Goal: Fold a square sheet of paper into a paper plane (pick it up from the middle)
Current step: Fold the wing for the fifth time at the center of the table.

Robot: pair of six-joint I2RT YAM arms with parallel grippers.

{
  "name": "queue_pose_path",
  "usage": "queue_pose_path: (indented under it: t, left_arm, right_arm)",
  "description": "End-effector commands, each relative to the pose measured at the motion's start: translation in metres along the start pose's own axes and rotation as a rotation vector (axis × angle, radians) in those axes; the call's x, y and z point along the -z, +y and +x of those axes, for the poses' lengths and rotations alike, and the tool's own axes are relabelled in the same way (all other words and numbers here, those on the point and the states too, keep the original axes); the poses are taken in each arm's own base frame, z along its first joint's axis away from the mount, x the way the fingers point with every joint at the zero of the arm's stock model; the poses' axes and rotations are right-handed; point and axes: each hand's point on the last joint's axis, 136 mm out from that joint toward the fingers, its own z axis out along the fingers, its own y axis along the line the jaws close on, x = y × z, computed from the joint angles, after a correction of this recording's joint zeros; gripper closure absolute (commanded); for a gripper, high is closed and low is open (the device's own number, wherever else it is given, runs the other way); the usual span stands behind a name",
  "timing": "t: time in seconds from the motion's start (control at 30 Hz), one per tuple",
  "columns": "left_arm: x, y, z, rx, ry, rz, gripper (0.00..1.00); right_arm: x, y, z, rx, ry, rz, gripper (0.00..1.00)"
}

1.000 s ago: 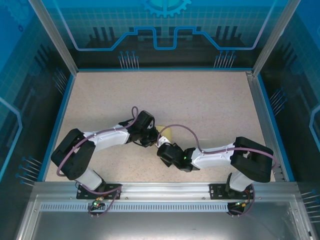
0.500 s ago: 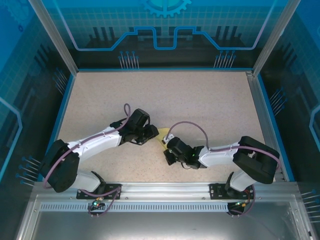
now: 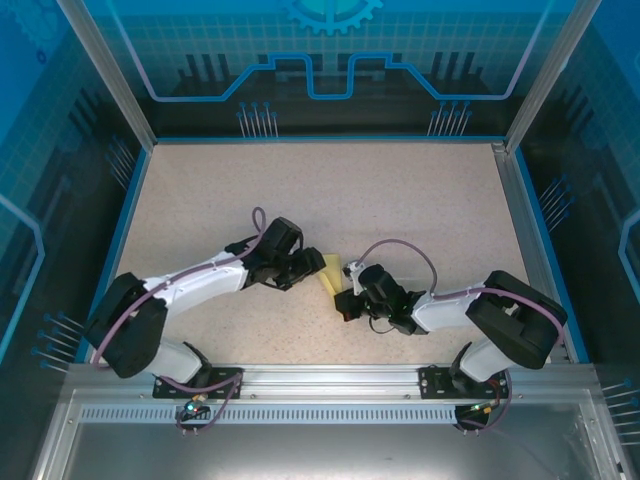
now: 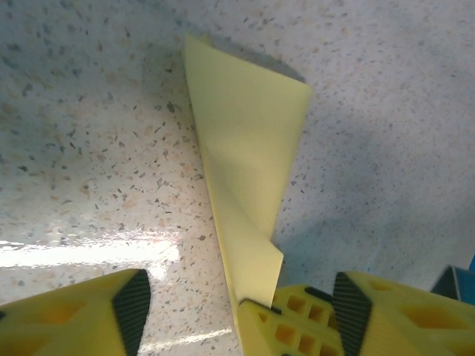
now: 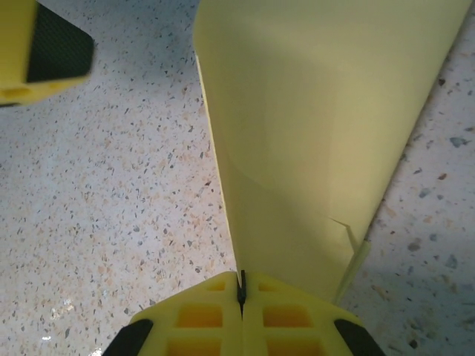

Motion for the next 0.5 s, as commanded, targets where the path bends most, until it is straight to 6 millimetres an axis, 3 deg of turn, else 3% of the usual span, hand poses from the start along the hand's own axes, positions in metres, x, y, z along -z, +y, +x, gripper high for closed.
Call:
queue_pose_path:
  t: [0.0,0.23,0.47]
  left_arm:
    - [-0.009,-0.019,-0.001,0.002,0.061,0.032,0.28]
    - [-0.033,-0.007,-0.004,0.080,0.123,-0.066,0.29]
    - [-0.041,-0.002,-0.004,0.086,0.176,-0.125,0.49]
  right_arm:
    - [0.004,0.010,-0.009,-0.004,-0.027,-0.052,1.00]
    - [0.003,0.006,-0.006,0.051,-0.010,-0.012,1.00]
    - [0.000,0.006,0.000,0.101,0.019,0.023,0.97]
